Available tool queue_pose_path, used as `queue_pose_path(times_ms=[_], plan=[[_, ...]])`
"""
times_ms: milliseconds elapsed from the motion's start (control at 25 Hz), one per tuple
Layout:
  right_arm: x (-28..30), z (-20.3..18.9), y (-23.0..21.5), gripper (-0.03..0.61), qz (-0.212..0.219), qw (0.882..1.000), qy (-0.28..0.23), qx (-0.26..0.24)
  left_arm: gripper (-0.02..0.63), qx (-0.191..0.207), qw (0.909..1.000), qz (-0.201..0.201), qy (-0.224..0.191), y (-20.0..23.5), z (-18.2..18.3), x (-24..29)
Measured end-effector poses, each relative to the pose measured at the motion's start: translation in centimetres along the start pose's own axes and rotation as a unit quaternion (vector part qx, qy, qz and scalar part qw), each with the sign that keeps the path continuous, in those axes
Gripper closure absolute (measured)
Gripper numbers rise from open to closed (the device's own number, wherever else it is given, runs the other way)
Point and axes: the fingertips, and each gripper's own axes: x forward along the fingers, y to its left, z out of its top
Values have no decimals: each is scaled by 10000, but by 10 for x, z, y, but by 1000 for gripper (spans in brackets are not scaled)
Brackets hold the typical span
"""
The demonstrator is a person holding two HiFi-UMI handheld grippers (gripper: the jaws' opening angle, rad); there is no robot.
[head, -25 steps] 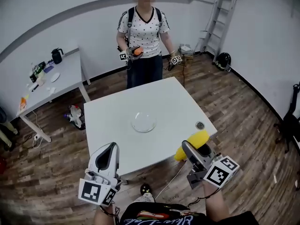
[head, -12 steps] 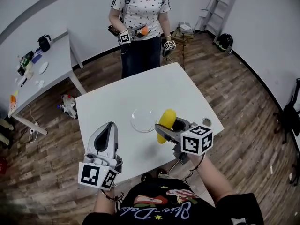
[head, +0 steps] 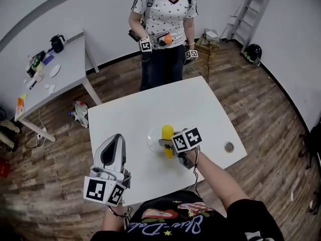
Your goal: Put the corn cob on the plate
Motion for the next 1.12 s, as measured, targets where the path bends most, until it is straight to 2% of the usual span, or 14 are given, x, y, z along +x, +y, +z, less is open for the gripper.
queue_pose_path(times_ms=[160,320,560,840,1120], plan=[[26,-5,-9,316,-67,9972,689,-278,611,-94,9997,220,95,13,-7,-1],[46,-2,-16,316,-145,9920,1157,-492,611,-172,9990,385,145,24,-14,-3],[69,-9,-21,319,-395,9842,1494,-860,611,-319,9976,578,195,41,-18,-11],[75,-17,-20,319,-512,9840,1365,-1020,611,-296,9965,758,203,48,-16,-20],[71,-8,-12,318,-524,9886,820,-1148,611,-329,9966,712,235,43,-15,-27]])
